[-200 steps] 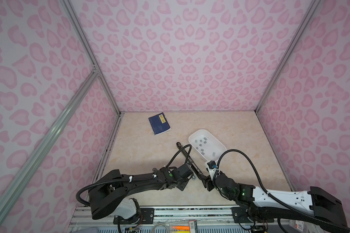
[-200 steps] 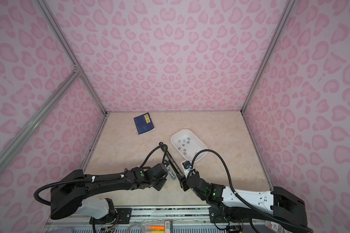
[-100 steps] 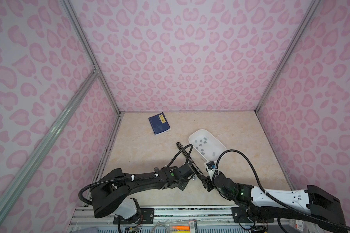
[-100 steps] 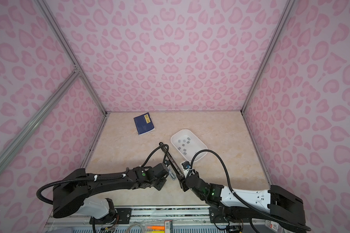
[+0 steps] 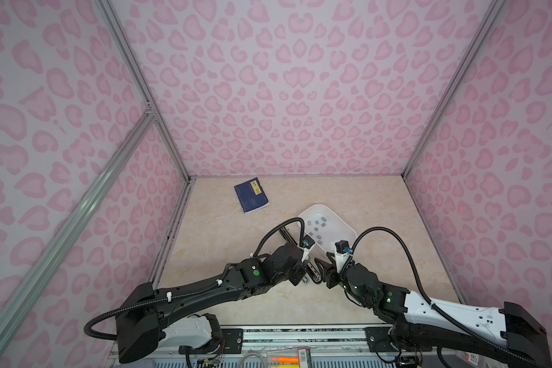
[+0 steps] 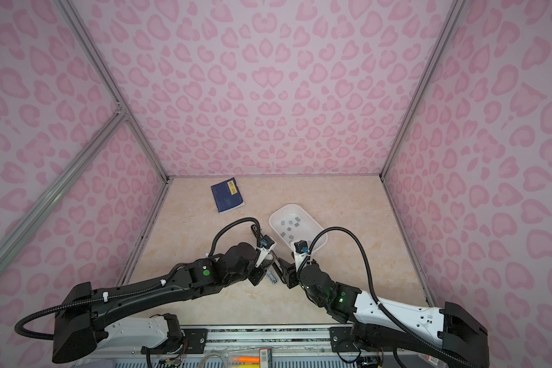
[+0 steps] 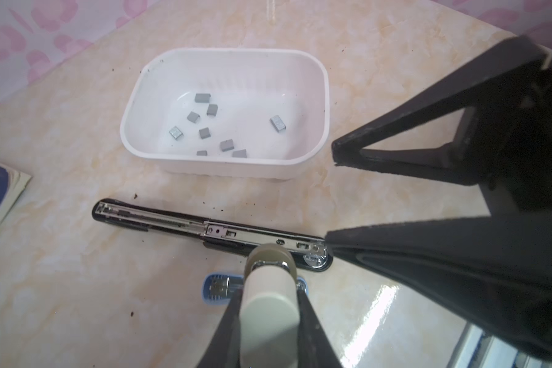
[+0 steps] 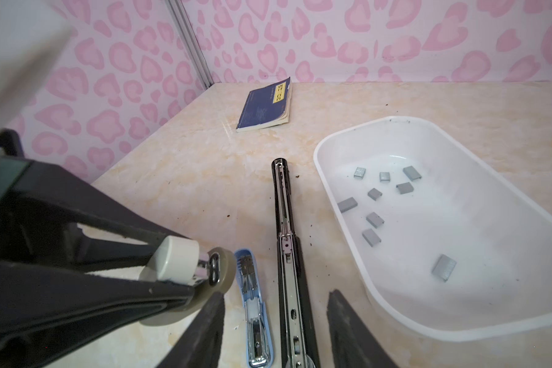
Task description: Load the staples into the stapler
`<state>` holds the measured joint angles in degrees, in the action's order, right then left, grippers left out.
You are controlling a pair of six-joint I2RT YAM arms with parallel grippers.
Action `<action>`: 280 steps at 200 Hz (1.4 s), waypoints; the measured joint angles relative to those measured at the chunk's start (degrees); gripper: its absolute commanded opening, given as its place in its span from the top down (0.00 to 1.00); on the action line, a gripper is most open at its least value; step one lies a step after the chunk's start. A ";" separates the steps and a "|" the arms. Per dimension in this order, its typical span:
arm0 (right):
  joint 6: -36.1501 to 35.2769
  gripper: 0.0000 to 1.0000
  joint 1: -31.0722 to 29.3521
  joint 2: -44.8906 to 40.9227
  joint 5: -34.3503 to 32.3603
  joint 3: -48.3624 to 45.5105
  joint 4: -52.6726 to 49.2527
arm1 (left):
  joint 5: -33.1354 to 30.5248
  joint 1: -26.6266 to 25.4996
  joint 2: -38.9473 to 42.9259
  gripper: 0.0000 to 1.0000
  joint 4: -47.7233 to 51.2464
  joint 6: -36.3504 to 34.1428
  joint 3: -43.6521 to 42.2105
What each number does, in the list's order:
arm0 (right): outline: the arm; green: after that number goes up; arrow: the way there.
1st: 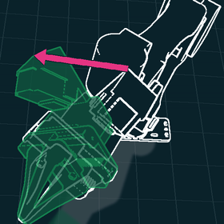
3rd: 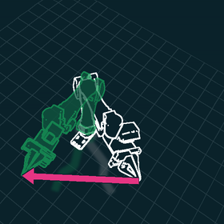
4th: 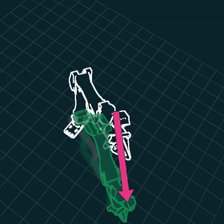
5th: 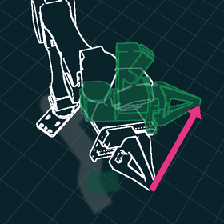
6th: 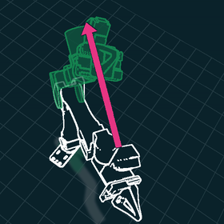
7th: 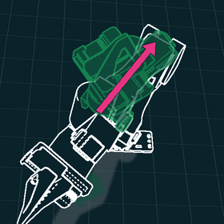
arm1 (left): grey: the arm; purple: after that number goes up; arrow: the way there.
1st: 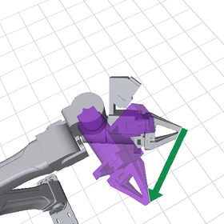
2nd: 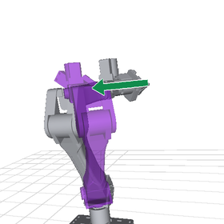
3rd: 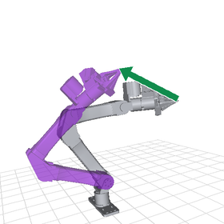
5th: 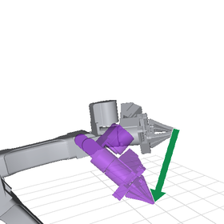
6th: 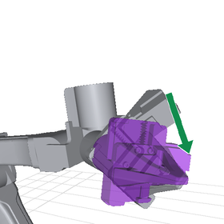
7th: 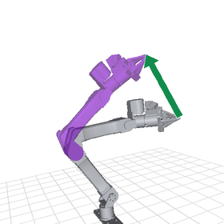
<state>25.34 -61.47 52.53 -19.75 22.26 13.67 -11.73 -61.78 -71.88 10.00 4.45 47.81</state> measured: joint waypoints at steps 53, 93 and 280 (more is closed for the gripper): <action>0.55 0.48 1.20 4.20 5.44 3.58 -0.04 | 3.02 0.00 4.39 0.96 -5.62 -6.58 -7.52; 0.68 0.52 1.22 11.21 7.41 4.94 0.59 | 5.55 0.00 9.42 0.96 -7.43 -7.52 -9.99; -0.96 0.48 -7.15 12.52 8.35 -0.48 12.41 | 2.16 0.61 27.56 0.96 -16.17 -6.97 -20.90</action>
<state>24.38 -68.62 65.06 -11.40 21.78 26.09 -9.56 -61.17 -44.31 -6.17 -2.52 26.92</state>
